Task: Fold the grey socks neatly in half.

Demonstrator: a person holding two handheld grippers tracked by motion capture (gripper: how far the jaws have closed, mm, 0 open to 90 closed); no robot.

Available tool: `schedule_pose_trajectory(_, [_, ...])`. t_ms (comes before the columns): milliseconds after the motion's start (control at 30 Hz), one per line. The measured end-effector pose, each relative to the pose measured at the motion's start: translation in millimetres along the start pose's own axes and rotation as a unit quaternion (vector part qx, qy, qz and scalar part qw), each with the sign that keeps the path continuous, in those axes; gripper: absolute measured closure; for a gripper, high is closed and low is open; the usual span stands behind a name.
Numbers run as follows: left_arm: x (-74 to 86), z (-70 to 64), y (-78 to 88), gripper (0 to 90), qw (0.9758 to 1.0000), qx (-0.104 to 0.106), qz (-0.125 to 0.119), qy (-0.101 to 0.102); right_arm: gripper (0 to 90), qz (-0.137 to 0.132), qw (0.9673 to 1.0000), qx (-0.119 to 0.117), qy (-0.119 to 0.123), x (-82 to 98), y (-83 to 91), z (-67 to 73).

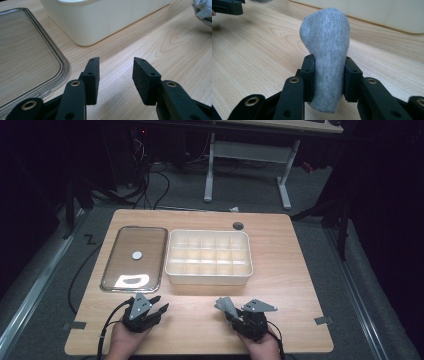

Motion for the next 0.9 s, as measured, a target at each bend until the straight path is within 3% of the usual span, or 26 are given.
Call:
schedule_pose_trajectory(233, [0.4,-0.8,0.0,57.6,1.0,0.004,0.0,-0.004,68.3,-0.001,0.9998,0.022,0.002,-7.7,7.6,-8.5])
schedule_pose_trajectory(400, [0.3,-1.6,-0.1,57.5,1.0,0.007,-0.001,-0.005,68.3,0.03,0.9982,0.047,0.021,-12.0,12.5,-12.2])
schedule_pose_trajectory(533, [-0.3,-1.9,0.0,57.2,0.9999,0.011,-0.002,-0.007,68.3,0.055,0.9965,0.059,0.023,-15.5,13.0,-18.0])
schedule_pose_trajectory(900, [-1.1,1.1,-0.2,54.7,0.9997,0.022,-0.006,-0.001,68.2,0.102,0.9924,0.063,0.027,-28.2,15.3,-28.9])
Point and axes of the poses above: each handheld gripper's, and its own axes: y roughly backward along the jaws, x roughly out of its underside, z roughly to its left, the point moved 2 cm from there along -y, roughly forward along the jaws, and after that the axes turned 4 degrees about -x, right-handed, at the moved point
